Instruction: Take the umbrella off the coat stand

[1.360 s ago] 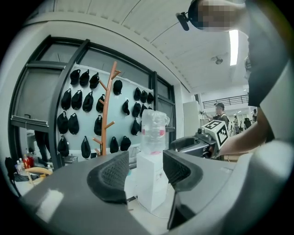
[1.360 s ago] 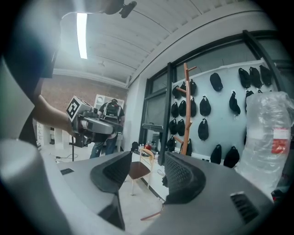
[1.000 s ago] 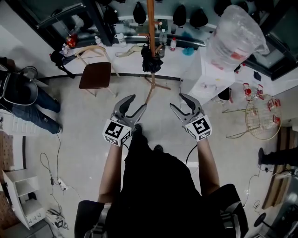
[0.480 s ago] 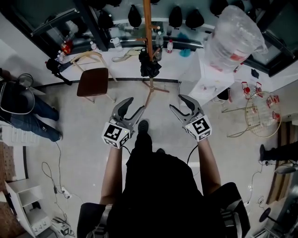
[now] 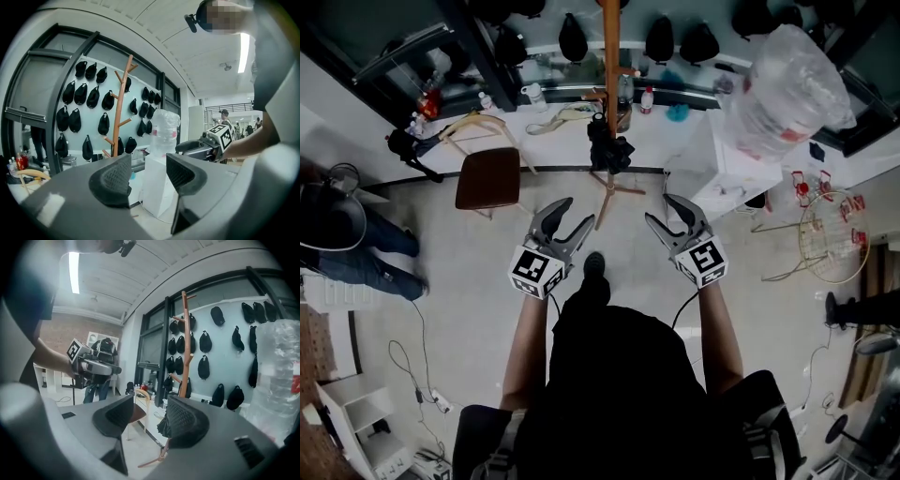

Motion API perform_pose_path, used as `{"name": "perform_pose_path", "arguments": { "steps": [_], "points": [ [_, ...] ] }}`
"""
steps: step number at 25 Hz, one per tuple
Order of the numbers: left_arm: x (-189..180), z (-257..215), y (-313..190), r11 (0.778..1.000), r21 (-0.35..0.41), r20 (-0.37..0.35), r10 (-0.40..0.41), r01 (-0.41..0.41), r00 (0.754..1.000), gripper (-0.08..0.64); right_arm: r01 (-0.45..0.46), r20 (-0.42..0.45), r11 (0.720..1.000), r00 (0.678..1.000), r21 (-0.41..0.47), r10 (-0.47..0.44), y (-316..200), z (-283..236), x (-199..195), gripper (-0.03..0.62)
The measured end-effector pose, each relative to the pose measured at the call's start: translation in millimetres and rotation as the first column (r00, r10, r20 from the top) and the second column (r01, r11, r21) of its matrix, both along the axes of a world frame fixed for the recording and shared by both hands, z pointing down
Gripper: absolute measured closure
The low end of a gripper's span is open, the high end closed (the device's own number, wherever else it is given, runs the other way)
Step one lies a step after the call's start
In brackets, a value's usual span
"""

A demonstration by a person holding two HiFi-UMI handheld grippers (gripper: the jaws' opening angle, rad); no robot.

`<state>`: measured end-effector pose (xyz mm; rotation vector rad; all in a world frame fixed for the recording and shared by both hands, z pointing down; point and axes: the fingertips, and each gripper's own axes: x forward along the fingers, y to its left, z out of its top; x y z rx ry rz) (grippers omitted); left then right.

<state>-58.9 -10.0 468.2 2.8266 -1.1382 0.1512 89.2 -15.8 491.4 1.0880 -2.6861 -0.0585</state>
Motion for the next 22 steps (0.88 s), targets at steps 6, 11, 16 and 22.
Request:
{"name": "perform_pose_path", "arguments": {
  "steps": [6, 11, 16, 22],
  "points": [
    [-7.8, 8.9, -29.3, 1.000, -0.026, -0.010, 0.014, -0.014, 1.000, 0.330, -0.008, -0.014, 1.000, 1.000, -0.021, 0.007, -25.6, 5.5, -9.3, 0.365],
    [-11.4, 18.2, -55.9, 0.998, -0.044, -0.018, 0.036, -0.037, 0.999, 0.328, -0.025, -0.028, 0.999, 0.999, -0.039, 0.024, -48.2, 13.2, -12.3, 0.365],
    [-14.6, 21.1, -83.1, 0.996, -0.055, -0.018, 0.065, -0.066, 0.998, 0.325, -0.049, -0.036, 0.998, 0.998, -0.048, 0.048, -71.8, 14.1, -17.2, 0.365],
    [-21.7, 28.4, -110.4, 0.992, -0.074, -0.019, 0.103, -0.104, 0.995, 0.325, -0.081, -0.039, 0.995, 0.996, -0.058, 0.079, -94.9, 17.9, -25.2, 0.365]
  ]
}}
